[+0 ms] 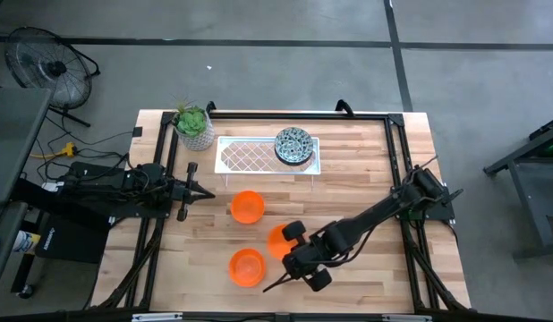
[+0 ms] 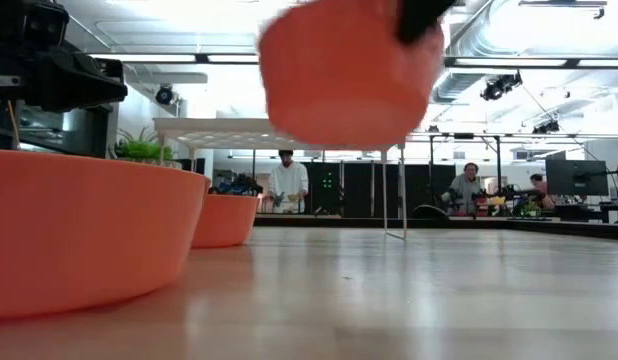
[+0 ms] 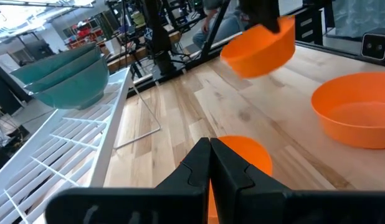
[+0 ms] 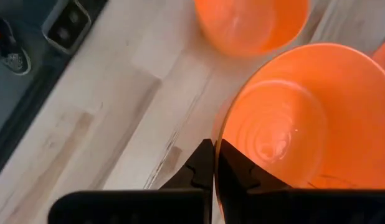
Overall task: Pick & Place Mini bowls
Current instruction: Put the bottom right orange bowl on the shelf
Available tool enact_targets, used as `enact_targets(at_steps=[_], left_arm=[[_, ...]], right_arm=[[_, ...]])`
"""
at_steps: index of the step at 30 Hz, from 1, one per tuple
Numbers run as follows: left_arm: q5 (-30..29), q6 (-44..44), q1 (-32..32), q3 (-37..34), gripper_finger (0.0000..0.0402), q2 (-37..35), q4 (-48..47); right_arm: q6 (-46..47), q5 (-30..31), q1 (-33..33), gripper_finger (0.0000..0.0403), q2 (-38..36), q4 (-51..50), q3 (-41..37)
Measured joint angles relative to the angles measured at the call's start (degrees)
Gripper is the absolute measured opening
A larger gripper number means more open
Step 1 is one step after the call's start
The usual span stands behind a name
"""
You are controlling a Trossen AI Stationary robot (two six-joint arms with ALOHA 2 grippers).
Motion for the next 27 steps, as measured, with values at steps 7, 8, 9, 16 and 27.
enact_targets(at_steps=[7,8,9,16,27], left_arm=[[1.8,-3.4,0.0,0.0,0.0,0.0,0.4],[2.2,-4.1,0.0,0.0,0.0,0.0,0.5],[2.8,-4.7,0.0,0.1,0.0,0.0,0.4],[4.5,-6.3,0.0,4.9,0.0034,2.3,-0.5],[11.8,0.2,0.0,19.6,0.0171,20.1,-11.9]], right_arm=[[-1.2,2.5,-0.5,0.0,0.0,-1.3,6.8],[-1.5,2.8,-0.5,0.0,0.0,-1.4,7.3],[-1.7,3.0,-0.6,0.0,0.0,-1.5,7.7],[-1.7,3.2,-1.1,0.0,0.0,-1.9,8.3],[-1.8,-1.8,-3.2,0.0,0.0,0.7,8.3]])
